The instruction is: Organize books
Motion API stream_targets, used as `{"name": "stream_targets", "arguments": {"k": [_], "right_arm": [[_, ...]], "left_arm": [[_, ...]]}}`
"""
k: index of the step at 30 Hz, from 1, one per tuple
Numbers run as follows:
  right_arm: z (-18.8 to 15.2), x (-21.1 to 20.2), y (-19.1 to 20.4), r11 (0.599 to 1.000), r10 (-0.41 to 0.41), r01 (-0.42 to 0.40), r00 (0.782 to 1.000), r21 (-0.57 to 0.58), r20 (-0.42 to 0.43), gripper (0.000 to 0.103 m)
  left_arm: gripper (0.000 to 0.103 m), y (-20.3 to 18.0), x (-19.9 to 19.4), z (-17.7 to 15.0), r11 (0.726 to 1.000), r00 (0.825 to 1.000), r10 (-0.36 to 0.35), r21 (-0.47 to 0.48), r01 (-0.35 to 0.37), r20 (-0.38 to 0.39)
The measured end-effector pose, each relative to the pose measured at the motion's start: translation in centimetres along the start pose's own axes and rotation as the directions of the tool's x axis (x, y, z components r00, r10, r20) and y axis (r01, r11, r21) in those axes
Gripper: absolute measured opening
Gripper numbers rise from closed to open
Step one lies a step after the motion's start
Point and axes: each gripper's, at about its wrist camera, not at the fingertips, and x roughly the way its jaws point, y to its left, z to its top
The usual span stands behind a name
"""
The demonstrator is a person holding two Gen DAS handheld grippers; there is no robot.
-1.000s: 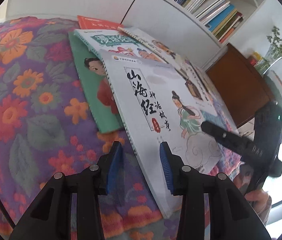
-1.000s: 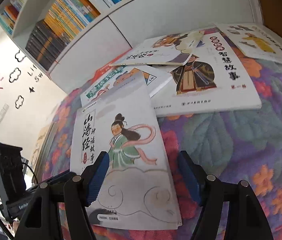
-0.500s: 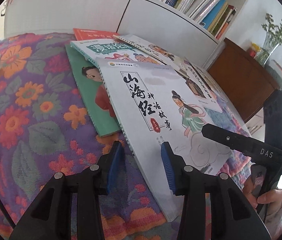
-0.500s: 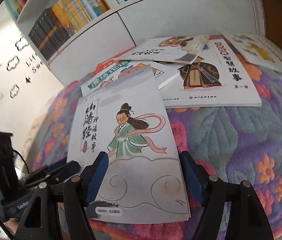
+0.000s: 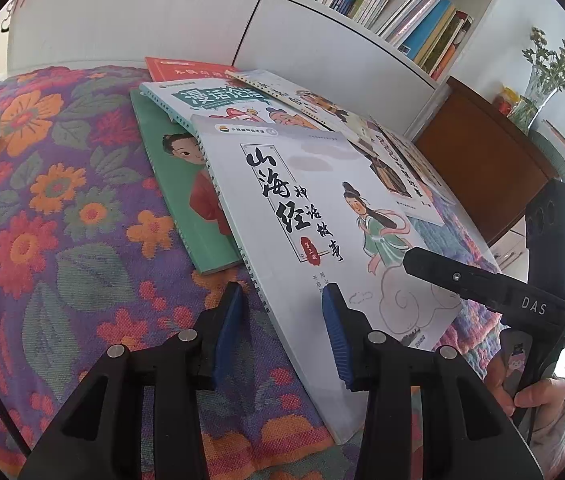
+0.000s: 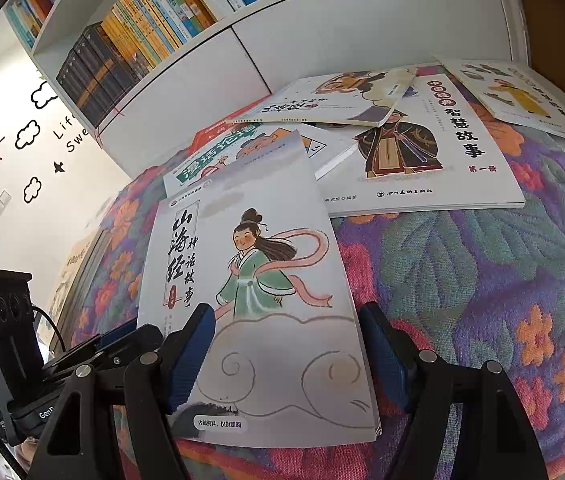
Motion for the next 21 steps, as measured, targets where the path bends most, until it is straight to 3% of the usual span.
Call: {"name": "stream_targets", "arguments": {"k": [13, 21], "right_arm": [[-0.04, 0.14, 0.65, 0.999, 0.000, -0.001, 1.000, -0.041, -0.017, 0.079], [0.21, -0.09, 0.23, 0.995, 0.099, -0.098, 0.993, 0.017, -0.066, 0.083]], "left_arm": [[0.040, -0.20, 0.06, -0.02, 1.000, 1.000, 0.001, 0.006, -0.001, 0.000], [0.040, 0.11, 0.06, 0.16, 1.000, 1.000, -0.016, -0.003, 0.016, -0.027]]}}
